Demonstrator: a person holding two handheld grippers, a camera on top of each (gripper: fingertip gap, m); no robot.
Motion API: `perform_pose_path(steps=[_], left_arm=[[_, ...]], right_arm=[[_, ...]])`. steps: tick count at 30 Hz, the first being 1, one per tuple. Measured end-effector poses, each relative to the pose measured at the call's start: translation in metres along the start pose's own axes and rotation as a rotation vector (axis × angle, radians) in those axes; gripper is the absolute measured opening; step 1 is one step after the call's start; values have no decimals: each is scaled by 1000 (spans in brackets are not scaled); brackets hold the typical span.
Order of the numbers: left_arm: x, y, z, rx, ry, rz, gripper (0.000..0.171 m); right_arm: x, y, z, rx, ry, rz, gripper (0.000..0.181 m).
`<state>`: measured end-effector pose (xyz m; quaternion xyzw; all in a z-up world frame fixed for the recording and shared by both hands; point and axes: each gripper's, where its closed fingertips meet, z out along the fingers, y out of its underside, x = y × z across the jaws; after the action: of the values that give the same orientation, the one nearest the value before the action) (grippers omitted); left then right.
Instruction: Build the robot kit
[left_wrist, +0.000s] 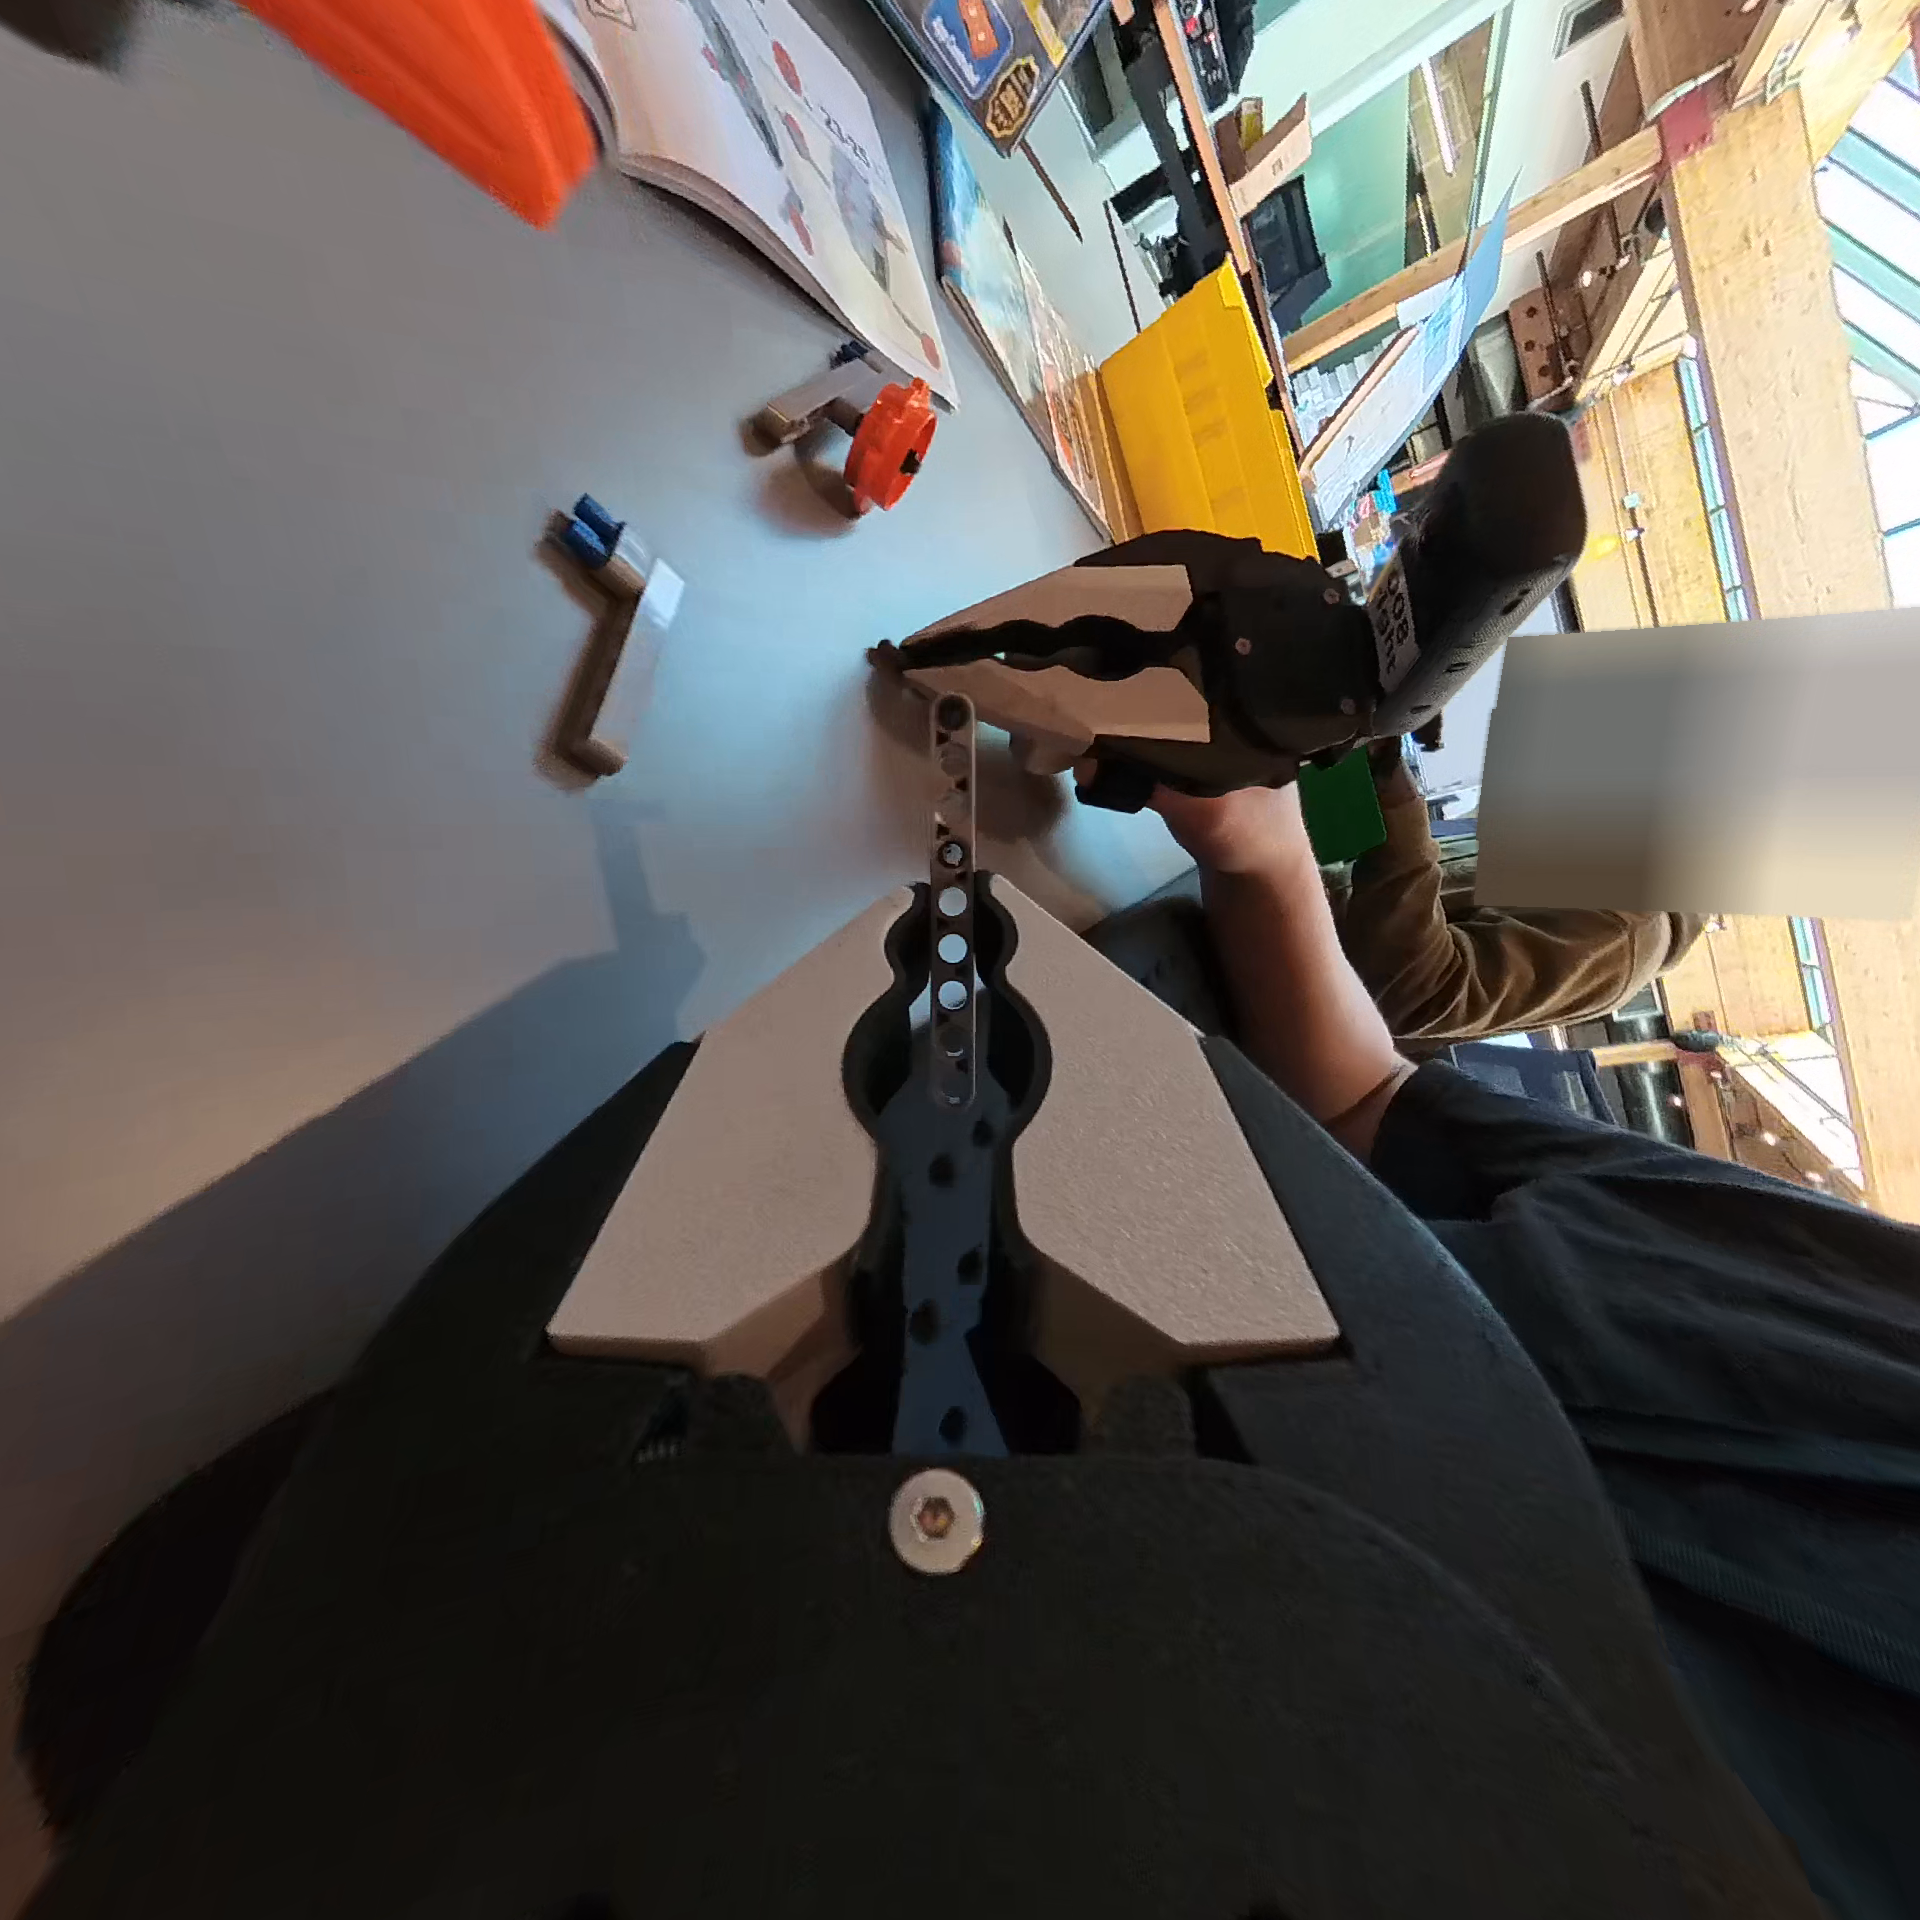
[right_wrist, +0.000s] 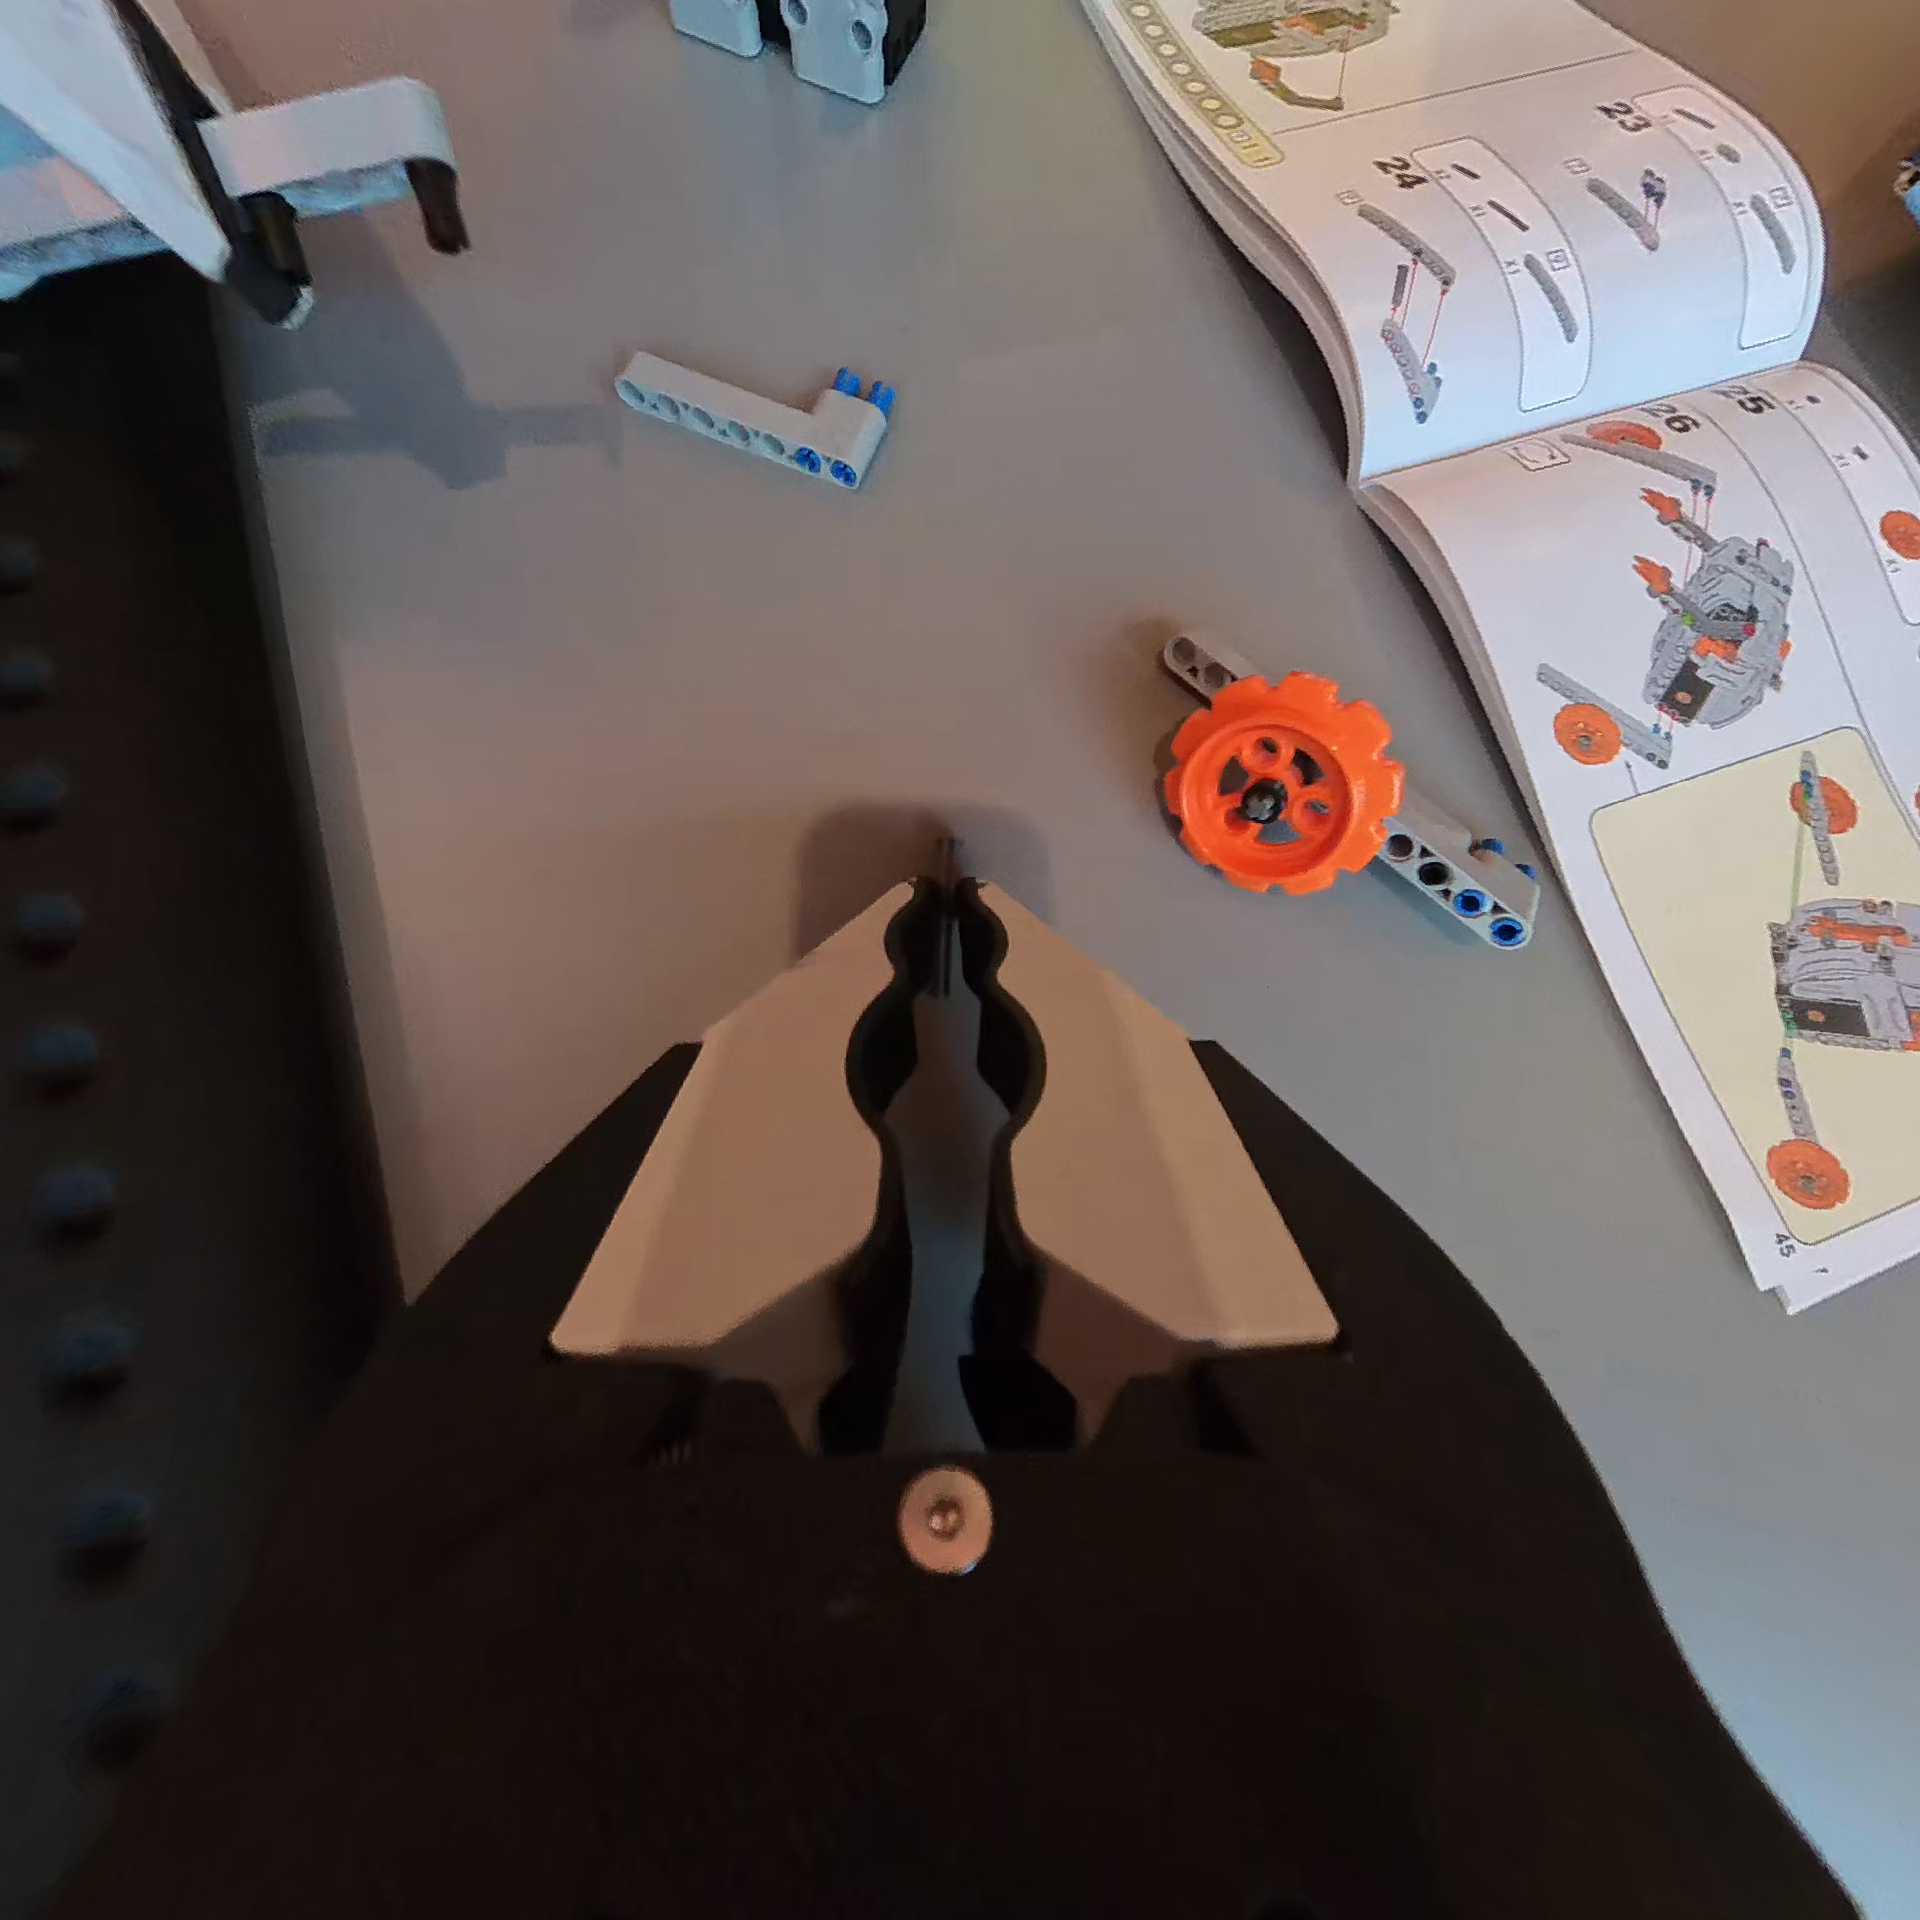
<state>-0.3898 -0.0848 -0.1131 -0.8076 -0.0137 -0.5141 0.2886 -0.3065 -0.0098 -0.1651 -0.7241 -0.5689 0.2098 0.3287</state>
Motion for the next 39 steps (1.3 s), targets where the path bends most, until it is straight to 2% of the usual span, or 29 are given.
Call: perform_pose_path(steps=[5,9,20,30,34,39], left_arm=[[11,1,27,-60,38,-2,5],[14,1,37,-80,54,-3,6],[-2,-2,18,-35,9,-37,6],[-8,15,46,-250,-56,0,6],[-29,21,49,-343,-182,46,6],[-28,22,49,-347,-193,48,6]], right_arm=[[8,5,-6,-16,39,-35,3],[9,3,-8,-4,39,-35,3],[6,3,-9,-15,43,-77,3],[12,4,-11,-3,44,-39,3],[11,3,-11,-1,44,-47,3],[10,0,-13,11,40,-51,2]])
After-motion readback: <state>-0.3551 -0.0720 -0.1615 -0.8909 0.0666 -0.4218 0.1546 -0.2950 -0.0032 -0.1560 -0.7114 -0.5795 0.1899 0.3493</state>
